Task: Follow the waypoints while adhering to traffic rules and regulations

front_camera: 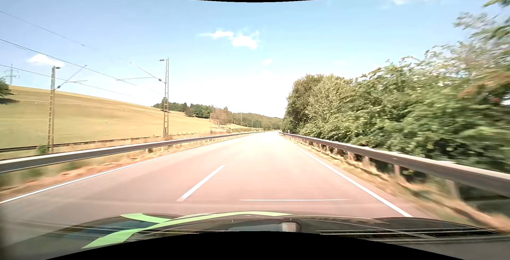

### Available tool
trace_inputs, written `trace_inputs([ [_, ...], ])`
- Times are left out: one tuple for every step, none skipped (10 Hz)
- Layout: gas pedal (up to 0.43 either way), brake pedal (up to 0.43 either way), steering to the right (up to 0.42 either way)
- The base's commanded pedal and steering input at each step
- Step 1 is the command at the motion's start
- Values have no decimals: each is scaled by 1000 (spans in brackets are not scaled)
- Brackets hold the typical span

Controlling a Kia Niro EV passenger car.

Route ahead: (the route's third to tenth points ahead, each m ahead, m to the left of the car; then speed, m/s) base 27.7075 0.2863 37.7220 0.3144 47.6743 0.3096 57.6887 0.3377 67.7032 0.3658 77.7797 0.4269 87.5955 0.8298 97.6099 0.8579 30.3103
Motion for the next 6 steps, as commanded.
trace_inputs([
  [378, 0, -2],
  [378, 0, -2],
  [378, 0, -2],
  [378, 0, -2],
  [350, 0, -2],
  [339, 0, -2],
])
